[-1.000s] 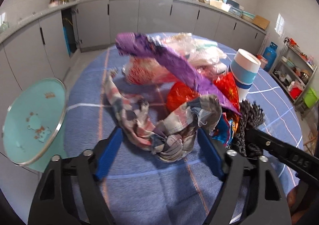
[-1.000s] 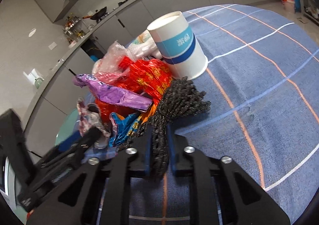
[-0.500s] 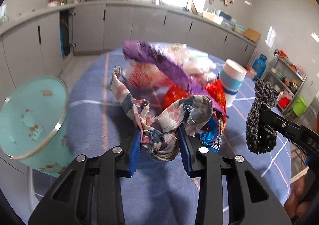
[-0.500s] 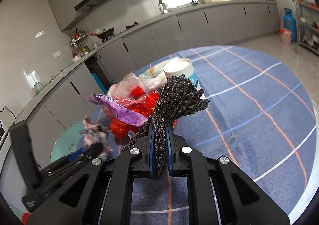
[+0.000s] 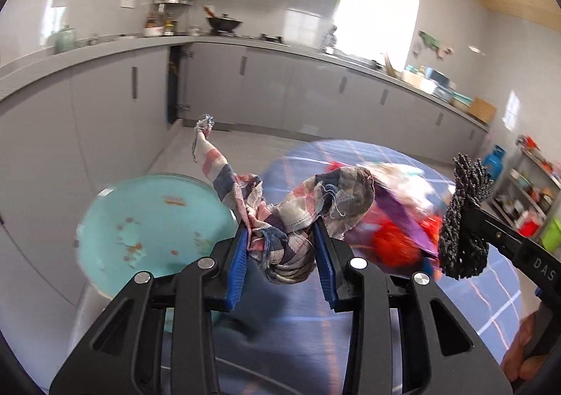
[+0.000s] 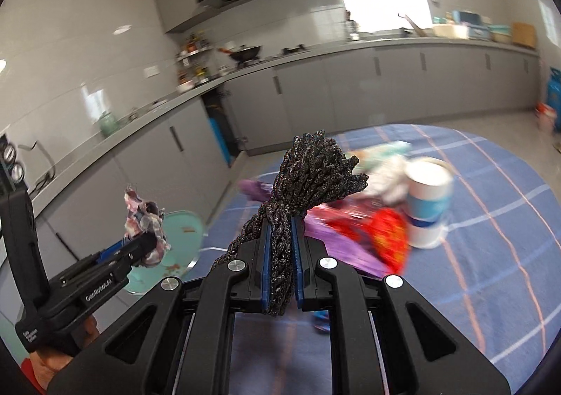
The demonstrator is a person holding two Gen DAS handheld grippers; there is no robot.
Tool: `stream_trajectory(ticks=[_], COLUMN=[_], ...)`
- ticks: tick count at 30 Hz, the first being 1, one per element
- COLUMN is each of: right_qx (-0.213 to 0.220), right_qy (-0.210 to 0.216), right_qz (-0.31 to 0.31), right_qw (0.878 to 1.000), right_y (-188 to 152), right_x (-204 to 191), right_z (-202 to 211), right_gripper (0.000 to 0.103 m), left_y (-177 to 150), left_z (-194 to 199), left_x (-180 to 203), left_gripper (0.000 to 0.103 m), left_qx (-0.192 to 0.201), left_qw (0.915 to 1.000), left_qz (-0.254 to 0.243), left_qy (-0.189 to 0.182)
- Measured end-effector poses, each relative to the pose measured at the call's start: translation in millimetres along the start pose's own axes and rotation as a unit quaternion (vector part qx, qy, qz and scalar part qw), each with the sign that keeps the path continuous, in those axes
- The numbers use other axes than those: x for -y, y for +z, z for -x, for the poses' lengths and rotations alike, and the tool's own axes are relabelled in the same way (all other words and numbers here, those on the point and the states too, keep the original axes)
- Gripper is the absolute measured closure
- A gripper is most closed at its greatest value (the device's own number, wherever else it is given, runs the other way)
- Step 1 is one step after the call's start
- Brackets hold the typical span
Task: Collect trash
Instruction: 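Carry the plaid rag and black scrubber over the teal bin and release both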
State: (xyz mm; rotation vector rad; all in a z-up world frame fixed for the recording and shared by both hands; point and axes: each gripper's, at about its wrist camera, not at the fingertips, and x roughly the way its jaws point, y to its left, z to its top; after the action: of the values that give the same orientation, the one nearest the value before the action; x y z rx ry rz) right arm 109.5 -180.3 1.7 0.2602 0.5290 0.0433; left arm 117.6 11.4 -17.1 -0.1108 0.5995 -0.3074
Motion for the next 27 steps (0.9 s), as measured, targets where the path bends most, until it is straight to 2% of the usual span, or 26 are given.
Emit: stream_trajectory(ticks=[6, 11, 18, 27], right_qx=[-0.026, -0.052, -0.097, -0.157], right_qy=[0.049, 0.081, 0.091, 0.124], right_qz=[0.033, 0.069, 0.099, 0.101], right_qw=[0.998, 0.993, 0.986, 0.974], right_y=[5, 2, -8, -24], right_x=[-52, -97, -136, -157], right_z=[-40, -74, -124, -173], right_gripper=[0.091, 0.091, 0.091, 0.090], left_y=[16, 25, 18, 6], left_z=[4, -7, -30, -63], left_x=[-59, -95, -125, -146], left_gripper=[0.067, 0.067, 0.067, 0.067], left_qx=[0.006, -0.005, -0.024, -0.064], left_qw=[0.9977, 0.9949, 0.9927, 0.9888], left_qz=[0.034, 0.057, 0.081, 0.104], left_qy=[0.058, 0.083, 0.086, 0.086])
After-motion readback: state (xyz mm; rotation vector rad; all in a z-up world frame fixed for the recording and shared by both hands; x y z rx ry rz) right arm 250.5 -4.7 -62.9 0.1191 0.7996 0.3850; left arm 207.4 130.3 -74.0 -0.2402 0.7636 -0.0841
